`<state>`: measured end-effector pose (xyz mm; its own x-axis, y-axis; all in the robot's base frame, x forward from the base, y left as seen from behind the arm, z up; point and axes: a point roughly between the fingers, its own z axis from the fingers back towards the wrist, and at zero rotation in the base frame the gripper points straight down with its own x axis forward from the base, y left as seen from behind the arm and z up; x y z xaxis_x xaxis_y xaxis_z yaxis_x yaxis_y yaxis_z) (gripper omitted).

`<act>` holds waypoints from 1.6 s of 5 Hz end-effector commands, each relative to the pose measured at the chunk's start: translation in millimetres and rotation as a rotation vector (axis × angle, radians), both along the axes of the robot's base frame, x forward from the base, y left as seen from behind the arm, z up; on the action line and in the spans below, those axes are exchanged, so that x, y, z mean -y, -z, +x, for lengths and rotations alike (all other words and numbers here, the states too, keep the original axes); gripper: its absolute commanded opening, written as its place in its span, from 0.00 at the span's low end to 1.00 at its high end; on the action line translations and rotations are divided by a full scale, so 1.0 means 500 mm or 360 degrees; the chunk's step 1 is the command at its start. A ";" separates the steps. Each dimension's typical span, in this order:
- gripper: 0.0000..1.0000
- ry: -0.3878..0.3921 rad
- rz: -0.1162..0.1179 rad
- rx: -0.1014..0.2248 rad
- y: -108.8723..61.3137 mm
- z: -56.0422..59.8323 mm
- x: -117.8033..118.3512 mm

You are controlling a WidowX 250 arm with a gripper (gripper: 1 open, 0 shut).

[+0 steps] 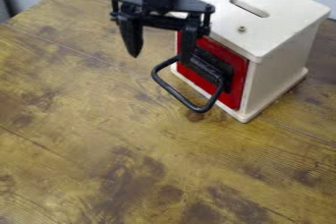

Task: Close the drawer

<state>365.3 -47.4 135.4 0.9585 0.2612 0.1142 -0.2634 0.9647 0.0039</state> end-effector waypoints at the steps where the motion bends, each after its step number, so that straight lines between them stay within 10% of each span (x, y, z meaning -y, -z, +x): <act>1: 1.00 -0.0153 -0.0006 0.0048 -0.001 -0.004 -0.024; 4: 1.00 0.0238 -0.0023 0.0089 -0.027 0.023 -0.023; 8: 1.00 0.0334 -0.0022 0.0131 -0.040 -0.030 0.032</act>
<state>348.7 -60.3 129.7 0.9917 0.0625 0.1125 -0.0631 0.9980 0.0013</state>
